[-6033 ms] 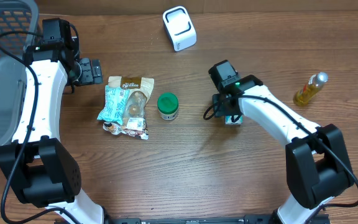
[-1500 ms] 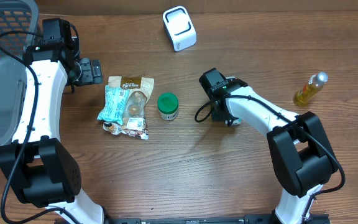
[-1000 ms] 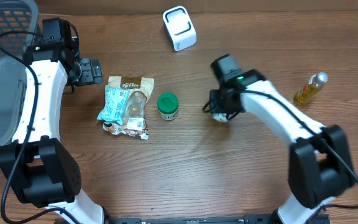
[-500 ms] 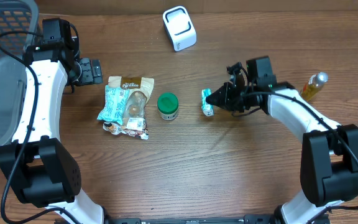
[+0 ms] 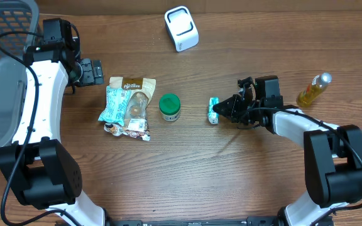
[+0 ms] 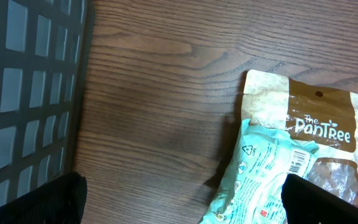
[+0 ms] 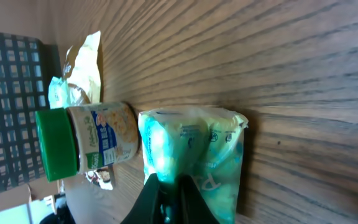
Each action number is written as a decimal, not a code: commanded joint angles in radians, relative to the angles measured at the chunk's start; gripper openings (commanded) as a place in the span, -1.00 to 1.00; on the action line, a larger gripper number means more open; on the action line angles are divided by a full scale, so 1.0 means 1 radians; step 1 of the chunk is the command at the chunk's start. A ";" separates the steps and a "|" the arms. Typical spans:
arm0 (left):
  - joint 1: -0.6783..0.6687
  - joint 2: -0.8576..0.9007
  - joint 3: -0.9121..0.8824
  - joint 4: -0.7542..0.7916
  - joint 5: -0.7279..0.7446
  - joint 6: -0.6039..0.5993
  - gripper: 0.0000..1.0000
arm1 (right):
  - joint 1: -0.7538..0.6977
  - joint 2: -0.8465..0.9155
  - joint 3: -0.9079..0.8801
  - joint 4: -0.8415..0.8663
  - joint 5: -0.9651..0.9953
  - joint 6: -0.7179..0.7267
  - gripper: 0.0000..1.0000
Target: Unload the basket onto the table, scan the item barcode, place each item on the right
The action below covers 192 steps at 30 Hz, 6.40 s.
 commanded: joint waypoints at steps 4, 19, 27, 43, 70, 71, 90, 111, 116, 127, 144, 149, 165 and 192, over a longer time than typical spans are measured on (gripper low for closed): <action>-0.007 -0.019 0.018 0.000 0.005 0.019 1.00 | -0.005 -0.015 -0.006 0.008 0.031 0.002 -0.76; -0.007 -0.019 0.018 0.000 0.005 0.019 0.99 | -0.006 -0.020 -0.006 -0.035 0.035 -0.002 -0.43; -0.007 -0.019 0.018 0.000 0.005 0.019 0.99 | -0.006 -0.095 -0.006 -0.080 0.055 -0.029 -0.35; -0.007 -0.019 0.018 0.000 0.005 0.019 0.99 | -0.006 -0.152 0.093 -0.291 0.196 -0.063 0.25; -0.006 -0.019 0.018 0.000 0.005 0.019 0.99 | 0.317 -0.040 0.308 -0.563 0.867 -0.080 1.00; -0.006 -0.019 0.018 0.000 0.005 0.019 0.99 | 0.317 -0.031 0.308 -0.558 0.866 -0.080 1.00; -0.007 -0.019 0.018 0.000 0.005 0.019 0.98 | 0.304 0.003 0.308 -0.542 0.866 -0.036 0.88; -0.007 -0.019 0.018 0.000 0.005 0.019 0.99 | 0.293 0.049 0.308 -0.507 0.840 -0.032 -0.72; -0.007 -0.019 0.018 0.000 0.005 0.019 0.99 | 0.293 0.049 0.308 -0.512 0.840 -0.032 0.05; -0.007 -0.019 0.018 0.000 0.005 0.019 0.99 | 0.293 0.049 0.308 -0.507 0.840 -0.035 0.24; -0.007 -0.019 0.018 0.000 0.005 0.019 0.99 | 0.295 0.048 0.314 -0.571 0.794 -0.035 -0.38; -0.007 -0.019 0.018 0.000 0.005 0.019 0.99 | 0.295 0.048 0.314 -0.568 0.795 -0.035 -0.60; -0.007 -0.019 0.018 0.000 0.005 0.019 0.99 | 0.294 0.048 0.314 -0.515 0.798 -0.055 -0.33; -0.007 -0.019 0.018 0.000 0.005 0.019 0.99 | 0.241 0.041 0.521 -0.670 0.983 -0.089 0.24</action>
